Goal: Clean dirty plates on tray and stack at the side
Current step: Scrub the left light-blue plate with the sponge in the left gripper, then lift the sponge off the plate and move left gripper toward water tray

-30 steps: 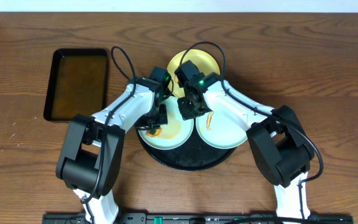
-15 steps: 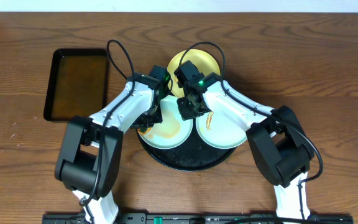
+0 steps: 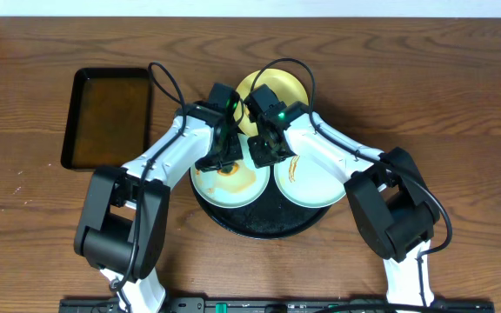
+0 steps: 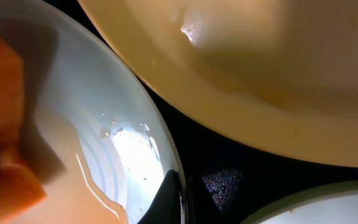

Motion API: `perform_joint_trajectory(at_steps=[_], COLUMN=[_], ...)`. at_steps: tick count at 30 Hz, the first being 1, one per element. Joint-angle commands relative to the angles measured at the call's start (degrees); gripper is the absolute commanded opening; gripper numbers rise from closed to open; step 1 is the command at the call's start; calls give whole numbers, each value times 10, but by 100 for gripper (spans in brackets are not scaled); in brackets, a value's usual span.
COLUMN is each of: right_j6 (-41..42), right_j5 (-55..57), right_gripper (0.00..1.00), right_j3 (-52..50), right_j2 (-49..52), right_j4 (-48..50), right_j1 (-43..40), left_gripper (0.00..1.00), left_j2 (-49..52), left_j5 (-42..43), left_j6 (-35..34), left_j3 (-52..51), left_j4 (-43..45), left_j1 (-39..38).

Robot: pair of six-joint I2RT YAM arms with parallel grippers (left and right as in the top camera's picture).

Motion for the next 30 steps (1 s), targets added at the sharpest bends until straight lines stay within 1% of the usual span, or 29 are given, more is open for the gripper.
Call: perform_joint_trajectory(at_steps=[1,6,8,13,18,20,24,30], right_j6=[4,4,4,4,4,4,4,4], right_j5=[-10,-10,-10,-10,-10,-10,-10,-9], right_gripper=[1,1,1,1,1,1,1,1], right_j3=[-5,-5,-5,-5,-5,-5,-5,-5], right_j2=[8,8,8,8,8,8,8,8], right_j4=[3,3,3,2,1,2,3,3], right_j1=[7,7,7,7,7,7,7,7], left_gripper=[8,8,8,8,8,8,7,7], left_j2=[3,20,33,60,61,60,54,13], left_j5=[22,3,-28,-98,-192,-218,-244,-245], left_j6=[-12,-18,-28,-28,-28,-28,-26,-26], left_j3=[-11,-14,-14,-14,-12,-11,1,15], left_j4=[7,15,15,8,-41,-62,-98,-117], left_j1=[2,2,2,10,35,45,65,69])
